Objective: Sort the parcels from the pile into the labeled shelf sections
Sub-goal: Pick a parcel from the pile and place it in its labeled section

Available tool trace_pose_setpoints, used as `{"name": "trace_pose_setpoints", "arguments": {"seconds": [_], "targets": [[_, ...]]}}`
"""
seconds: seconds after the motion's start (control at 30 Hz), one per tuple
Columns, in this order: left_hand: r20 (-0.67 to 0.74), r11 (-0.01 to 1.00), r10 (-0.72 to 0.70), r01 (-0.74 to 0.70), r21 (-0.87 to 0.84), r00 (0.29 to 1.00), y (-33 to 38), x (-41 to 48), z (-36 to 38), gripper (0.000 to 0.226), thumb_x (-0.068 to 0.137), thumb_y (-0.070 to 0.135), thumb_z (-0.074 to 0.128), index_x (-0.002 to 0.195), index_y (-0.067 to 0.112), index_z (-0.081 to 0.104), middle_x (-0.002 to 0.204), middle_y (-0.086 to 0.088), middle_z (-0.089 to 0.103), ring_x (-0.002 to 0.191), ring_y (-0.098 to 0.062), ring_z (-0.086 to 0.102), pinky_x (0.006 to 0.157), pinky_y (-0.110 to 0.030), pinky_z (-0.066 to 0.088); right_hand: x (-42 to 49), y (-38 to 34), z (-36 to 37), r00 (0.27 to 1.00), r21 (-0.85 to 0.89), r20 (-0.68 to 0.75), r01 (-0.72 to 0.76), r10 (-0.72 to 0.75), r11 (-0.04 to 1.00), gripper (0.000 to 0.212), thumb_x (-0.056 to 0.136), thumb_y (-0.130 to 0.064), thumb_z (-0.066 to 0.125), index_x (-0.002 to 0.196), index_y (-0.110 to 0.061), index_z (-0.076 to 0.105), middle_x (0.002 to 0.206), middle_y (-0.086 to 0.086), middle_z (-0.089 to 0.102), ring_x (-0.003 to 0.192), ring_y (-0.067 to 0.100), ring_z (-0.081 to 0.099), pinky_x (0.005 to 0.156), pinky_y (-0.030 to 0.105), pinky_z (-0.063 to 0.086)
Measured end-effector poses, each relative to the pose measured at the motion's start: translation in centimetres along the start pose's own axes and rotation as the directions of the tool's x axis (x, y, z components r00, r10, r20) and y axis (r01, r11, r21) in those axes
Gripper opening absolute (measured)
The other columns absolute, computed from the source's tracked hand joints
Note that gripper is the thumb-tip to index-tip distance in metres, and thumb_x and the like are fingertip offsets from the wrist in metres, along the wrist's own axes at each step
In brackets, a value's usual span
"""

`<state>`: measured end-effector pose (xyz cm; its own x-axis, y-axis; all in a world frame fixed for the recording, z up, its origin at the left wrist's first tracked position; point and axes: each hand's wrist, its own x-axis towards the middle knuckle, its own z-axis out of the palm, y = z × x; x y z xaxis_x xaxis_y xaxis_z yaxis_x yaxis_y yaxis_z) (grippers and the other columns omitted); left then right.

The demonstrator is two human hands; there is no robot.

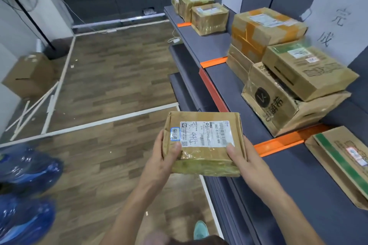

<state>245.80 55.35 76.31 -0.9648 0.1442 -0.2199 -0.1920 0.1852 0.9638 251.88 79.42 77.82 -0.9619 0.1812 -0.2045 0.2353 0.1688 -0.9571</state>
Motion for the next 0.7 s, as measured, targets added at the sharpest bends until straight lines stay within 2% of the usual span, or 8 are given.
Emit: {"name": "trace_pose_setpoints", "arguments": {"seconds": [0.13, 0.17, 0.23, 0.33, 0.47, 0.6, 0.7], "targets": [[0.029, 0.999, 0.019, -0.018, -0.027, 0.999, 0.8, 3.1, 0.4, 0.064, 0.081, 0.069, 0.063, 0.139, 0.057, 0.039, 0.121, 0.047, 0.059, 0.113, 0.021, 0.057, 0.087, -0.006, 0.046, 4.1, -0.4, -0.5, 1.0, 0.01, 0.027, -0.004, 0.004, 1.0, 0.052, 0.095, -0.059, 0.058, 0.144, -0.052, 0.041, 0.129, -0.029, 0.062, 0.118, -0.006, 0.06, 0.098, 0.028, 0.046], [0.032, 0.999, 0.021, -0.02, -0.032, 0.999, 1.0, 4.1, 0.3, 0.062, 0.082, 0.067, 0.063, 0.139, 0.057, 0.039, 0.123, 0.044, 0.06, 0.114, 0.019, 0.058, 0.087, -0.004, 0.045, 5.2, -0.4, -0.5, 1.0, 0.006, 0.029, -0.011, 0.01, 1.0, 0.054, 0.094, -0.06, 0.058, 0.145, -0.052, 0.04, 0.13, -0.028, 0.063, 0.118, -0.005, 0.06, 0.099, 0.03, 0.047], [0.038, 0.998, 0.021, -0.018, -0.056, 0.999, 1.4, 6.3, -0.1, 0.074, 0.082, 0.066, 0.064, 0.149, 0.047, 0.038, 0.129, 0.037, 0.062, 0.118, 0.013, 0.059, 0.093, -0.011, 0.047, 7.2, -0.5, -0.2, 0.999, -0.009, 0.028, -0.02, 0.02, 1.0, 0.054, 0.094, -0.062, 0.057, 0.144, -0.052, 0.041, 0.129, -0.029, 0.063, 0.117, -0.006, 0.06, 0.099, 0.028, 0.047], [0.047, 0.997, 0.026, -0.023, -0.075, 0.999, 2.0, 9.8, -1.1, 0.082, 0.076, 0.069, 0.066, 0.149, 0.044, 0.038, 0.127, 0.037, 0.063, 0.117, 0.013, 0.06, 0.094, -0.012, 0.047, 10.4, -1.5, 0.9, 1.0, -0.042, 0.007, -0.02, 0.02, 0.999, 0.047, 0.095, -0.06, 0.056, 0.14, -0.055, 0.043, 0.125, -0.033, 0.062, 0.114, -0.012, 0.059, 0.086, 0.012, 0.049], [0.059, 0.998, 0.026, -0.022, -0.061, 0.998, 2.6, 15.4, -3.3, 0.065, 0.079, 0.068, 0.065, 0.139, 0.057, 0.042, 0.129, 0.034, 0.064, 0.119, 0.01, 0.06, 0.097, -0.019, 0.044, 15.4, -3.5, 3.0, 0.999, -0.058, -0.022, -0.028, 0.026, 0.998, 0.042, 0.1, -0.05, 0.055, 0.14, -0.053, 0.044, 0.124, -0.033, 0.062, 0.114, -0.011, 0.059, 0.088, 0.017, 0.046], [0.114, 0.994, 0.037, -0.025, -0.104, 0.993, 3.8, 21.5, -6.1, 0.063, 0.09, 0.057, 0.065, 0.148, 0.048, 0.042, 0.136, 0.022, 0.064, 0.126, -0.004, 0.061, 0.109, -0.041, 0.044, 20.1, -6.0, 5.6, 0.997, -0.058, -0.057, -0.062, 0.058, 0.996, 0.045, 0.098, -0.055, 0.054, 0.141, -0.054, 0.041, 0.125, -0.035, 0.061, 0.113, -0.012, 0.059, 0.086, 0.015, 0.045], [0.15, 0.994, 0.051, -0.036, -0.099, 0.987, 4.7, 25.5, -7.9, 0.055, 0.092, 0.053, 0.064, 0.144, 0.05, 0.046, 0.132, 0.023, 0.066, 0.121, 0.001, 0.063, 0.101, -0.031, 0.046, 23.3, -7.5, 7.3, 0.99, -0.057, -0.113, -0.086, 0.08, 0.995, 0.045, 0.097, -0.056, 0.055, 0.14, -0.055, 0.043, 0.124, -0.036, 0.061, 0.114, -0.012, 0.058, 0.093, 0.02, 0.044]]}}
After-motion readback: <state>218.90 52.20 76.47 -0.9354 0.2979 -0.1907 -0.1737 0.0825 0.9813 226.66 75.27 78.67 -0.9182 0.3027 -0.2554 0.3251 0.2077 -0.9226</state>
